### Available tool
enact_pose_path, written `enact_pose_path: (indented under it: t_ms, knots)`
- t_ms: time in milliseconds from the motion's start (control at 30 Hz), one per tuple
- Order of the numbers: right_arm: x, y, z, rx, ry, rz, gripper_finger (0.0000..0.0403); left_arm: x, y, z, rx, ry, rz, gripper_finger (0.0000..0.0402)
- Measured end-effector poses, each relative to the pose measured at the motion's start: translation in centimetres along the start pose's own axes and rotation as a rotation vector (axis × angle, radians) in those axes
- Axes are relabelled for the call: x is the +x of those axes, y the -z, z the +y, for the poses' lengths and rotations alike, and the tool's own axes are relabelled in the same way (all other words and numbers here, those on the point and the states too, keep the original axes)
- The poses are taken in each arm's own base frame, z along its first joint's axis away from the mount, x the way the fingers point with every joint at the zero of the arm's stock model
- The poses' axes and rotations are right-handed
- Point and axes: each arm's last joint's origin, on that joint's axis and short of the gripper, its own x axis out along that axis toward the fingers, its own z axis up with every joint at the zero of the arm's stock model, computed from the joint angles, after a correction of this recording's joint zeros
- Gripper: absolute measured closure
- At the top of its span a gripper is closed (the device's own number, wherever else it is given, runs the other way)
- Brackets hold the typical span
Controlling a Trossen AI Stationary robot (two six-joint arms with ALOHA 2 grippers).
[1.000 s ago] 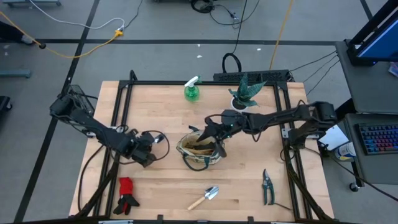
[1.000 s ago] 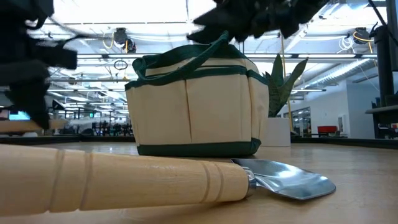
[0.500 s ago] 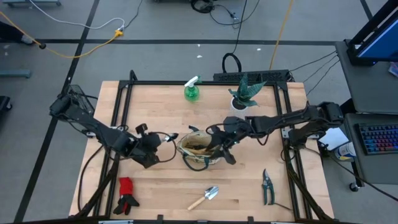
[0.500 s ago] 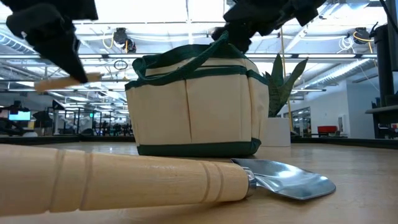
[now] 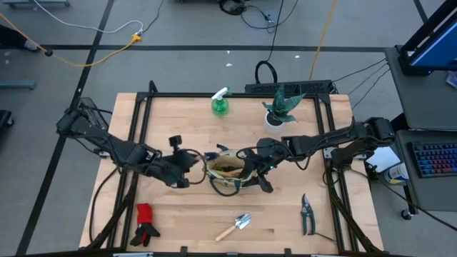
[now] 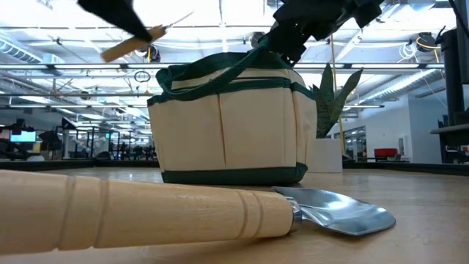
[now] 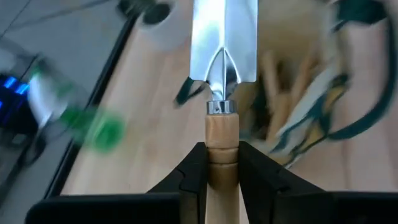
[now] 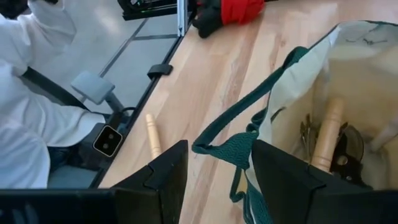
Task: Pick & Place Garden tools in Gardening bag
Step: Put the top brown trowel into the gardening bag
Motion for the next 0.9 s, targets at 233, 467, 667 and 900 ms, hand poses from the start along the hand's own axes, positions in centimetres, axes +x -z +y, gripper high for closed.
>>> enact_pose_path:
  t_ms: [233, 467, 667, 900]
  knots:
    - [0.3, 0.1, 0.8, 0.045, -0.021, 0.010, 0.0232, 0.6, -2.0, 0.4, 0.044, 0.151, -0.137, 0.0334]
    - [1.0, 0.5, 2.6, 0.017, -0.070, 0.031, 0.0232, 1.8, -3.0, 0.9, 0.010, 0.193, -0.197, 0.0334]
    - [0.5, 0.4, 3.8, -0.007, -0.093, 0.030, 0.0232, 4.6, -3.7, -0.1, 0.116, 0.212, -0.244, 0.0334]
    - [-1.6, 0.5, 5.3, -0.043, -0.008, 0.070, 0.0232, 7.0, -4.3, -1.1, 0.176, 0.185, -0.302, 0.0334]
